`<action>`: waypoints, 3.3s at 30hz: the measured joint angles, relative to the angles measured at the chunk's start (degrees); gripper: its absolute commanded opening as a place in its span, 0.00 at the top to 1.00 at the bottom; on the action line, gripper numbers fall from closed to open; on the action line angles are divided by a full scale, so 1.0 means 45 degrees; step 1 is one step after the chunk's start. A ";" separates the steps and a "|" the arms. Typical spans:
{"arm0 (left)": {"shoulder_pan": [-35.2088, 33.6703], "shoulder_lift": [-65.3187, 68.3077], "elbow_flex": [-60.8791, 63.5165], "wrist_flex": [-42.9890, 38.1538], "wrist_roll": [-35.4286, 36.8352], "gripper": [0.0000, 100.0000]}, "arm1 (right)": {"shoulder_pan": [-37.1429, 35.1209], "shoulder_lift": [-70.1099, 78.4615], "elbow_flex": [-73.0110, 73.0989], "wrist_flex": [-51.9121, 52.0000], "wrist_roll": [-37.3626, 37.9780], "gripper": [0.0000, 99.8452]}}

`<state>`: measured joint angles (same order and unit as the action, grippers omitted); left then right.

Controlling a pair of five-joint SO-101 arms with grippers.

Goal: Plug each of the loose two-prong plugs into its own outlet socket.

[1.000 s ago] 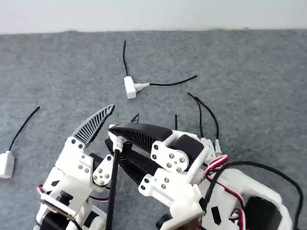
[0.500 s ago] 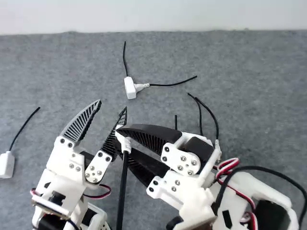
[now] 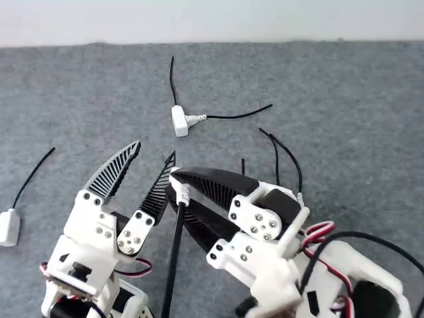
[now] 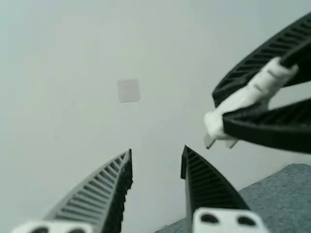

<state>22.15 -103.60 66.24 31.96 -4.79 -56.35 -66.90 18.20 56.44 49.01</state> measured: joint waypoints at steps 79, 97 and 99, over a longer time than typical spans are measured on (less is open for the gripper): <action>-0.0059 0.0000 -0.0254 0.1426 0.0781 0.84 | -0.0527 0.0234 0.2188 -0.2012 0.0000 0.99; -0.0996 0.0000 -0.0215 0.1446 0.0781 0.84 | 0.0313 -0.1172 0.2774 -0.0684 0.0000 0.99; -0.1035 0.0000 -0.0195 0.1426 0.0781 0.84 | 0.0567 -0.1582 0.3184 -0.0703 0.0000 0.99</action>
<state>17.49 -103.60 65.36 38.37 -1.27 -53.80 -74.02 32.53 53.27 49.01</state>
